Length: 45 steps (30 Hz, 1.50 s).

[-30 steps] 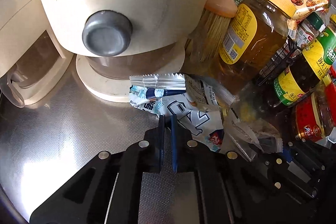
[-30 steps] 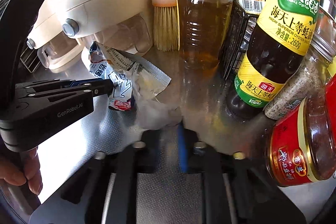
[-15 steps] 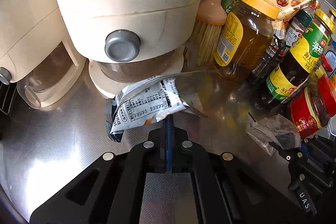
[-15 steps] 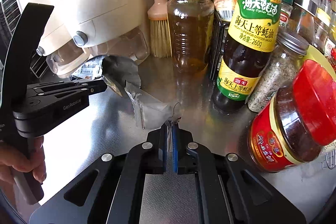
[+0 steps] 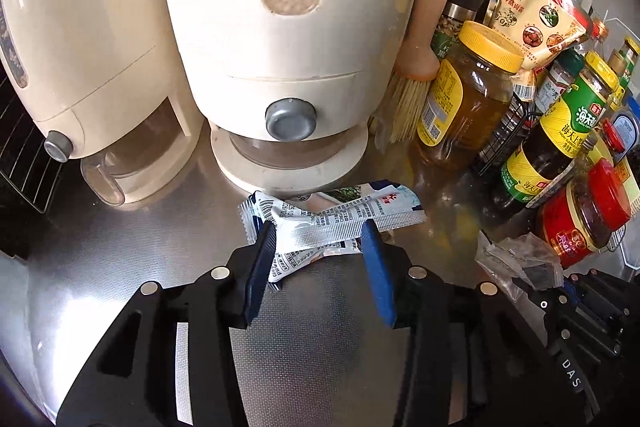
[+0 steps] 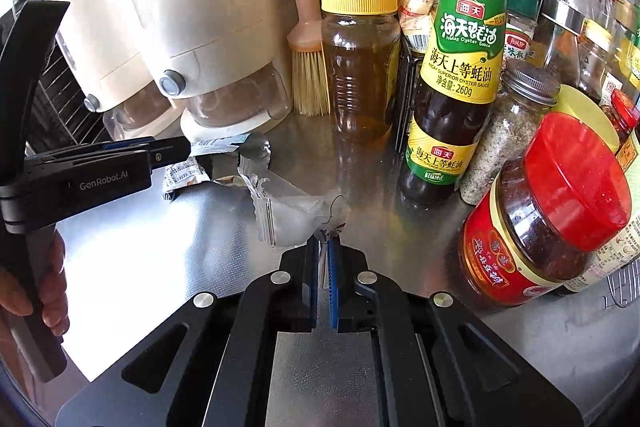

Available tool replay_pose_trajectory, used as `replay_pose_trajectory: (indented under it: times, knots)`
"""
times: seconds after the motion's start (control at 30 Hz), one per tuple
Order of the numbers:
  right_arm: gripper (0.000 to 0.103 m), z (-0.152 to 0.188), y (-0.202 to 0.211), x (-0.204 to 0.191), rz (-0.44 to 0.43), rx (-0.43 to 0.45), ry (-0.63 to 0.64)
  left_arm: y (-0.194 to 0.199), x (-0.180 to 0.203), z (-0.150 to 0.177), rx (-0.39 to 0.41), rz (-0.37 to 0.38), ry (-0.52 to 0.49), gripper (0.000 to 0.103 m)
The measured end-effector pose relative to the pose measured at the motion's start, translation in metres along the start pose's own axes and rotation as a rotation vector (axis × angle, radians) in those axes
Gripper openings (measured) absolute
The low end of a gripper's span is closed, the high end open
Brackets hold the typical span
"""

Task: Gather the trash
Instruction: 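Carry the wrapper and plastic bag down over the black bin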

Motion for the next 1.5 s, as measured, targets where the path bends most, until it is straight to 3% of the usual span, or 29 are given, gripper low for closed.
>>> replay_pose_trajectory:
  times: [0.2, 0.37, 0.57, 0.63, 0.83, 1.1, 1.5]
  knots:
    - [0.005, -0.001, -0.004, 0.0, -0.012, -0.011, 0.003, -0.022, 0.023, 0.002, 0.002, 0.014, -0.042, 0.061]
    - [0.005, 0.0, -0.01, 0.002, -0.024, -0.019, -0.001, -0.04, 0.036, 0.001, -0.002, -0.026, -0.072, 0.061]
    - [0.006, 0.0, -0.017, 0.003, -0.03, -0.034, 0.011, -0.05, 0.038, -0.005, 0.011, -0.013, -0.06, 0.047]
    - [0.005, -0.001, -0.019, 0.004, -0.026, -0.037, 0.008, -0.05, 0.038, -0.006, 0.016, -0.013, -0.065, 0.032]
    - [0.005, 0.001, -0.021, 0.001, -0.027, -0.041, -0.001, -0.051, 0.035, 0.001, 0.025, -0.021, -0.084, 0.01]
    - [0.006, 0.012, -0.014, -0.014, -0.028, -0.045, -0.006, -0.025, 0.019, 0.027, 0.022, -0.021, -0.083, 0.004]
    - [0.006, 0.047, 0.053, -0.077, -0.025, -0.007, 0.011, 0.094, -0.028, 0.093, 0.079, -0.036, -0.056, 0.004]
Point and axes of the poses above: each gripper's, at about its wrist camera, not at the fingertips, and y roughly against the way its jaws point, x to its right, z to its underside, the point moved 5 cm from there along -y, roughly the way its jaws point, and after that the axes turned 15 degrees about -z, right-handed, at the moved point
